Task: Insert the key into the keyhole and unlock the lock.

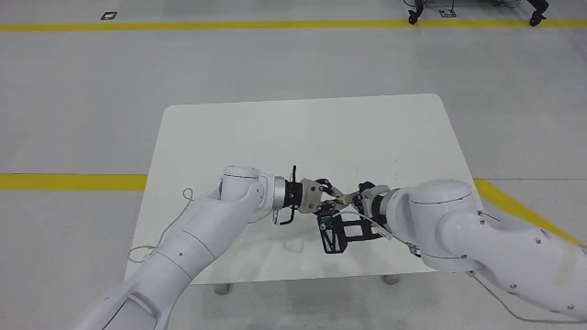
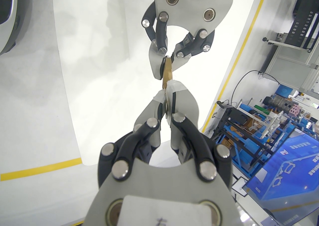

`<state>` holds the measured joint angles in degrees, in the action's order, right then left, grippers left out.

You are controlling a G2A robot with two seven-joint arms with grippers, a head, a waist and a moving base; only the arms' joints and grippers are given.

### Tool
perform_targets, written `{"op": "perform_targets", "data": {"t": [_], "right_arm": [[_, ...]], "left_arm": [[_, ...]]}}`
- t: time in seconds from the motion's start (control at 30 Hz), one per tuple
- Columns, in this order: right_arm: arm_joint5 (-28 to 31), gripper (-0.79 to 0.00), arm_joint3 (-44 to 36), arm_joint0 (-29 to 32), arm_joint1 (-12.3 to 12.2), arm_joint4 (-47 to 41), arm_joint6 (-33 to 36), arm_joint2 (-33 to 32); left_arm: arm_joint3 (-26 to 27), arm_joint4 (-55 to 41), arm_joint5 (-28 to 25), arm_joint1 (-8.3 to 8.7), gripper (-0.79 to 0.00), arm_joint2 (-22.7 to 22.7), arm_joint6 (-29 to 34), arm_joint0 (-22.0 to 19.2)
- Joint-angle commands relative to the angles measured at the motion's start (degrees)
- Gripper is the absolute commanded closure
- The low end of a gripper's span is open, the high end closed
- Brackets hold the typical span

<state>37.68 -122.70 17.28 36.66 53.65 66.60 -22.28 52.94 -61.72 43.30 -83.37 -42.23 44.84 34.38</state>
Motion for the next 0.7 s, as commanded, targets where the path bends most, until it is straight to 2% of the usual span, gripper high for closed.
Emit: {"op": "perform_targets", "data": {"t": [0.0,0.67], "right_arm": [[-0.1,0.0,0.0,-0.29,0.09,-0.03,0.1,0.37],[-2.81,0.0,0.15,-4.72,1.27,-0.81,2.81,6.06]], "left_arm": [[-0.03,0.11,0.12,-0.04,0.0,-0.08,0.06,0.05],[-0.01,0.92,0.8,-0.39,0.0,-1.06,0.47,0.41]]}}
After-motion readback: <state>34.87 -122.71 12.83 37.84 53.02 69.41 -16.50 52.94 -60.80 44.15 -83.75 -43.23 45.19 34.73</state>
